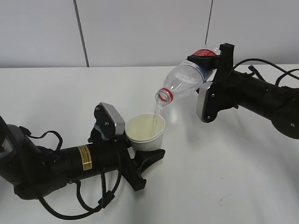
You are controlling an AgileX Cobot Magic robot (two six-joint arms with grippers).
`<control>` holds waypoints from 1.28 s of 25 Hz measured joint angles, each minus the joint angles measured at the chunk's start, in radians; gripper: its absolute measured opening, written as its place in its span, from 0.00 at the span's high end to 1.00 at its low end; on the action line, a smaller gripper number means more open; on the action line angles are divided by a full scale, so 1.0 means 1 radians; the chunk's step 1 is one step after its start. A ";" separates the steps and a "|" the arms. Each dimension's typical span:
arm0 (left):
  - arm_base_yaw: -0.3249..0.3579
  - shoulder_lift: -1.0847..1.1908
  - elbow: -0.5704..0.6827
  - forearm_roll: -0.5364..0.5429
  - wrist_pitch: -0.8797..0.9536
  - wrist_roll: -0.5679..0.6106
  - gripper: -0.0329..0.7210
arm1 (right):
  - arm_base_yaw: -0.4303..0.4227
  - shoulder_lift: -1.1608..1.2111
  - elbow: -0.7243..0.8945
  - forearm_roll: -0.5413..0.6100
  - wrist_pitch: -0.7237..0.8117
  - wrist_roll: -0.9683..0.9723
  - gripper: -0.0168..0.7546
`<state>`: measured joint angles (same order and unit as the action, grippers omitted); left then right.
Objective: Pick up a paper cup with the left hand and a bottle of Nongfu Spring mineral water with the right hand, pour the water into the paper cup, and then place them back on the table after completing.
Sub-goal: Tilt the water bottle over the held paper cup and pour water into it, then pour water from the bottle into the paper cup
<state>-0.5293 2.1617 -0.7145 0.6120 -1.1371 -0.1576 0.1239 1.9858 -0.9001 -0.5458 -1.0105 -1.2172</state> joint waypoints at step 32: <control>0.000 0.000 0.000 0.011 0.002 0.000 0.45 | 0.000 0.000 0.000 0.000 -0.006 -0.022 0.43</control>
<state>-0.5293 2.1617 -0.7145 0.6231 -1.1354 -0.1576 0.1239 1.9858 -0.9005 -0.5460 -1.0166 -1.2387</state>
